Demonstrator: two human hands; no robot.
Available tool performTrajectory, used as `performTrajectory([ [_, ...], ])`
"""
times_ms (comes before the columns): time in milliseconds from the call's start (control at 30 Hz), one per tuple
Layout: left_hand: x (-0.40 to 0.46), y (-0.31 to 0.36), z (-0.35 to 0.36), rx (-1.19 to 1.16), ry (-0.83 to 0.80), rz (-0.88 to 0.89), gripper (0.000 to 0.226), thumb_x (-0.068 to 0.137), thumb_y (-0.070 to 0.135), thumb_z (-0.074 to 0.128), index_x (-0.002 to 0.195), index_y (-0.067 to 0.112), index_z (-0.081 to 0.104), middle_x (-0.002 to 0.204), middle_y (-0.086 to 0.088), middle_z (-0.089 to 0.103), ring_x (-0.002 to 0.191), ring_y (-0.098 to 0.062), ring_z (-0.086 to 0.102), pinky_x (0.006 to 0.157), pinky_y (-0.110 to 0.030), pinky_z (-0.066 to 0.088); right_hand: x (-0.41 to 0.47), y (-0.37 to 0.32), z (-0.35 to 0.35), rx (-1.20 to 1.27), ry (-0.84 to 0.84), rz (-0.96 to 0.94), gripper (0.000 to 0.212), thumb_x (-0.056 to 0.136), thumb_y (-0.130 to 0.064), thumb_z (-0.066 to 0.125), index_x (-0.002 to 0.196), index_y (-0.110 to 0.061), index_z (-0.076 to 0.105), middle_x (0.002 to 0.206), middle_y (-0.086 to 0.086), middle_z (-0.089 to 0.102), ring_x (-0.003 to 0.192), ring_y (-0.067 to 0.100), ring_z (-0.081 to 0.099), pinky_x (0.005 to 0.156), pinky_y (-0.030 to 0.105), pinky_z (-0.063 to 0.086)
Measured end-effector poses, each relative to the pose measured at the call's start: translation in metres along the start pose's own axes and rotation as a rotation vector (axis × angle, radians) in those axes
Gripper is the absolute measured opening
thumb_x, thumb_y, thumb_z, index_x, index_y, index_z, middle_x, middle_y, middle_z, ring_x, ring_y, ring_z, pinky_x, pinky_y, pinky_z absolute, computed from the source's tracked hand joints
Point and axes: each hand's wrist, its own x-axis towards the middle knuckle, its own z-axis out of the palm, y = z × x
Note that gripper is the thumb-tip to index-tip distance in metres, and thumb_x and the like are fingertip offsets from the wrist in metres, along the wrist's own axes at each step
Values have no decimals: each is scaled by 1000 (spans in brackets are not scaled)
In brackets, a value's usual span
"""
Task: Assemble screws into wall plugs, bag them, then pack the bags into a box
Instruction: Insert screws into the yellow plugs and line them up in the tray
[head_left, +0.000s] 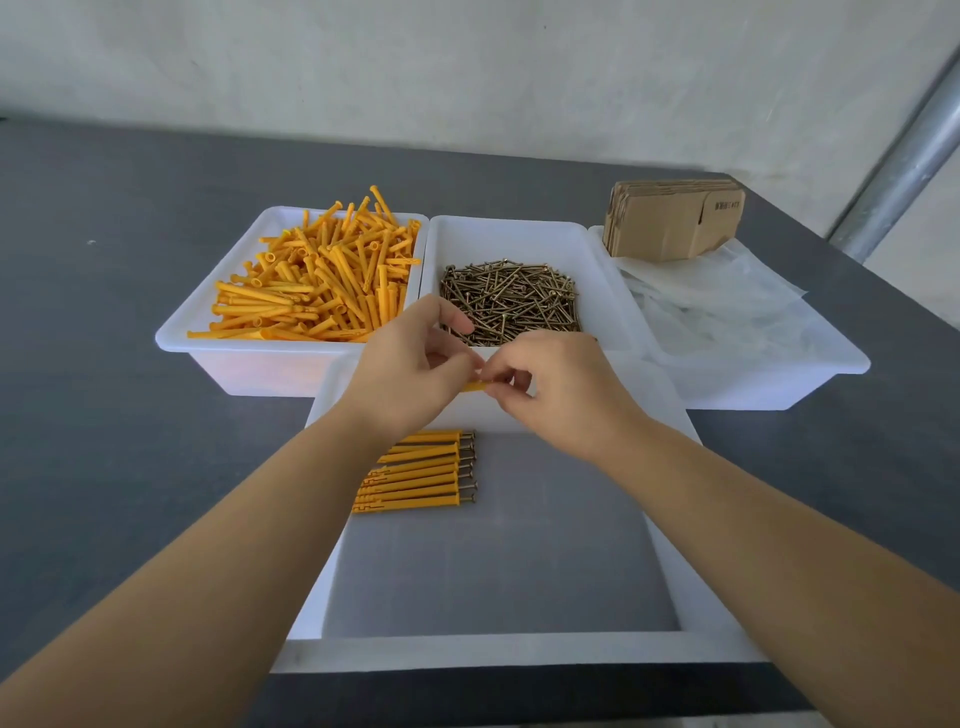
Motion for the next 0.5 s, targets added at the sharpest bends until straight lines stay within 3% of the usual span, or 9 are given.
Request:
performTrajectory([
  [100, 3, 0, -2, 87, 198, 104, 16, 86, -1, 56, 95, 11, 61, 85, -2, 72, 84, -18, 69, 74, -30, 55, -2, -3, 9, -68, -78, 19, 9, 85, -13, 70, 92, -16, 76, 81, -2, 70, 75, 14, 61, 71, 33, 50],
  [200, 5, -1, -6, 84, 352, 116, 13, 87, 2, 55, 93, 11, 62, 85, -5, 70, 81, -22, 67, 73, -37, 55, -2, -7, 24, -149, -209, 47, 12, 89, -17, 63, 95, -16, 73, 89, 1, 70, 85, 20, 62, 76, 35, 49],
  [267, 6, -4, -9, 113, 390, 94, 12, 87, 3, 55, 93, 11, 62, 86, -4, 69, 81, -22, 65, 72, -37, 55, -3, -9, 34, -193, -282, 34, 15, 92, -17, 58, 98, -14, 72, 95, 3, 66, 91, 22, 60, 79, 36, 47],
  [400, 10, -10, -12, 219, 431, 47, 15, 88, 6, 56, 93, 19, 63, 89, 7, 65, 78, -10, 59, 58, -10, 40, -3, -13, 45, -249, -384, 18, 23, 96, -15, 50, 105, -11, 70, 104, 7, 56, 96, 25, 55, 81, 40, 46],
  [500, 12, -14, -14, 348, 459, 2, 16, 88, 9, 57, 99, 17, 66, 101, 1, 63, 86, -15, 56, 61, -18, 39, -3, -13, 43, -305, -402, 17, 26, 97, -15, 47, 111, -13, 68, 106, 6, 59, 100, 25, 56, 82, 39, 46],
])
